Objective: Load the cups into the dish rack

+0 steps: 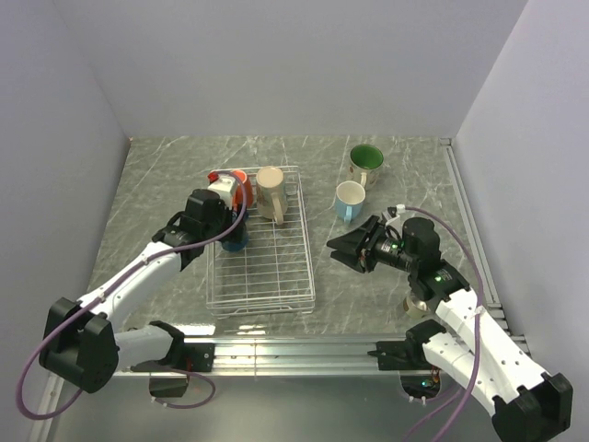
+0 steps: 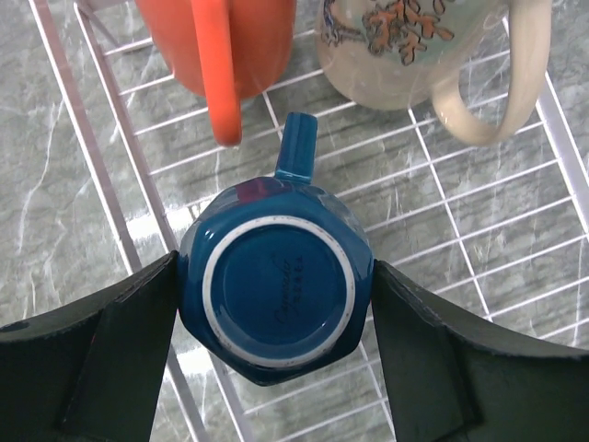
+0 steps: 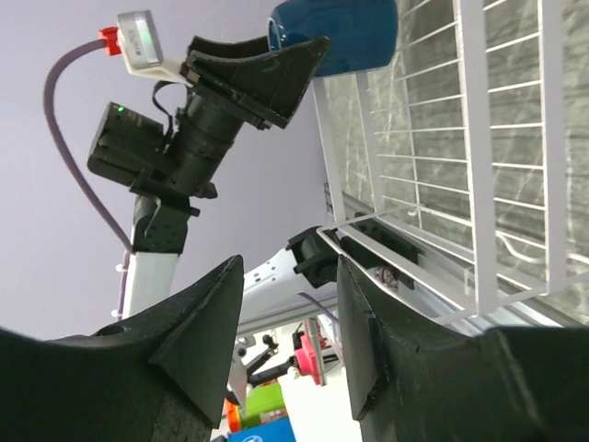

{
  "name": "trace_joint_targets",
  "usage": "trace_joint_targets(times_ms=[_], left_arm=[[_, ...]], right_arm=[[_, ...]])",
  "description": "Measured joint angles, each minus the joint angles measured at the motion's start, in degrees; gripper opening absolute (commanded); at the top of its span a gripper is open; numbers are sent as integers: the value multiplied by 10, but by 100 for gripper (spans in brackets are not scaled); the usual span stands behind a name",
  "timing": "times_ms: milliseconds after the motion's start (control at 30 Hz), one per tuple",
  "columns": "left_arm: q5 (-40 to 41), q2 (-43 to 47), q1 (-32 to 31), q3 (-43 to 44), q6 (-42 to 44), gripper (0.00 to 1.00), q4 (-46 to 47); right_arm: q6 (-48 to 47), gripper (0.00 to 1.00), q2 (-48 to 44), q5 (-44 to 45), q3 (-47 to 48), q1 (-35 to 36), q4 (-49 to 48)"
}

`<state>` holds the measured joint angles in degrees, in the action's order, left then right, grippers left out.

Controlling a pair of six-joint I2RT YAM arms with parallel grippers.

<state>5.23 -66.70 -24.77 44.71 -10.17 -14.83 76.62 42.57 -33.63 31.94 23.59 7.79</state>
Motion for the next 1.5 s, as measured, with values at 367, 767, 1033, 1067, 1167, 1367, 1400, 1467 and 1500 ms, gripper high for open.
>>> trace_joint_targets(times_ms=[367,767,1033,1067,1167,1367,1400,1467,1500], left_arm=[[10,-5,-2,3,-9,99,6],[36,83,-2,47,-61,99,-67],[24,171,-2,115,-159,99,-129],[19,181,-2,123,-171,99,-137],[-2,193,-3,144,-198,99,-152],[-29,204,-6,157,-249,99,-172],[-31,206,-6,157,-255,99,-176],[-34,213,-7,157,-263,99,-186],[-34,217,-7,158,-268,99,-194]], right_arm=[[-108,59,47,-16,83,-94,100],[-313,62,240,97,322,-134,276],[-399,62,403,210,408,-134,336],[-408,63,425,221,417,-134,339],[-429,63,481,243,445,-134,352],[-454,63,576,270,522,-136,359],[-457,63,588,273,535,-137,360],[-463,62,612,283,556,-138,362],[-465,62,624,288,567,-138,364]])
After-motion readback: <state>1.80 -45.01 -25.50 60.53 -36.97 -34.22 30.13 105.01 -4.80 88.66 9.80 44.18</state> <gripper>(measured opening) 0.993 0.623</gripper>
